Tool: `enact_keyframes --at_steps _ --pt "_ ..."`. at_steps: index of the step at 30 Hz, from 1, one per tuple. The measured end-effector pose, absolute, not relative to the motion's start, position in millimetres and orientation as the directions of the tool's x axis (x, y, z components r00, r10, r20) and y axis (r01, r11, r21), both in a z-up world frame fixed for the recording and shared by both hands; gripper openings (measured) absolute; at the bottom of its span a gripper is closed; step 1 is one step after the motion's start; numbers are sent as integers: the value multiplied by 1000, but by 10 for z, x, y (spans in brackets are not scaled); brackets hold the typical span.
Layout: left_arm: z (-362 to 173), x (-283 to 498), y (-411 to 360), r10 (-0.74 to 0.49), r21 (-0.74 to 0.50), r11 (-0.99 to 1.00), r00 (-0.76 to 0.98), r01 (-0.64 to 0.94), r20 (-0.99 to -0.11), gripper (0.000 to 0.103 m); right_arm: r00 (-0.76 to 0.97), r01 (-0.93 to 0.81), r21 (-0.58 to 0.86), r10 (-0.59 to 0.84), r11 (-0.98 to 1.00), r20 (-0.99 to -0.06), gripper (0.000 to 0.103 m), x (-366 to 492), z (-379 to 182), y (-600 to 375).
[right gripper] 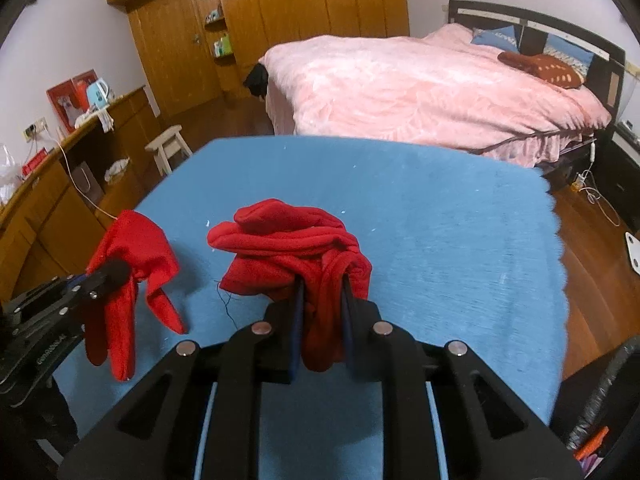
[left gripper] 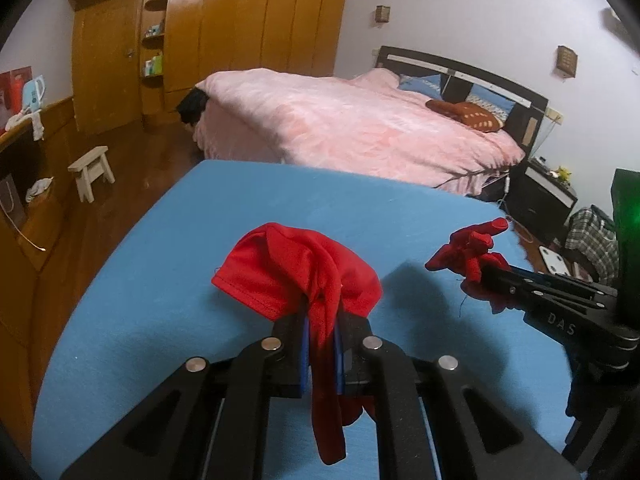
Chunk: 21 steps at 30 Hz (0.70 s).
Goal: Collect trash
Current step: 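Carry both red cloths over the trash bin and open both tools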
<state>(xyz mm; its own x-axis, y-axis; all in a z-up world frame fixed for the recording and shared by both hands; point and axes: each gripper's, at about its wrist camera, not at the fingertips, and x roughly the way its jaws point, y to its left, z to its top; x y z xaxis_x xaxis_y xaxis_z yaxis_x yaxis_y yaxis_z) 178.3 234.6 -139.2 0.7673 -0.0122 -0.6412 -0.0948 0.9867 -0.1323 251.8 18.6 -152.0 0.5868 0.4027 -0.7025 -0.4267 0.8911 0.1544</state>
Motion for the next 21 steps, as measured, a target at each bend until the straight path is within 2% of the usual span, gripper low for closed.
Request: enact_keyframes --at_steps 21 --pt "-786 1584 1469 -121 -129 990 796 55 -593 9 696 -379 170 401 910 -595 16 1997 -861 -617"
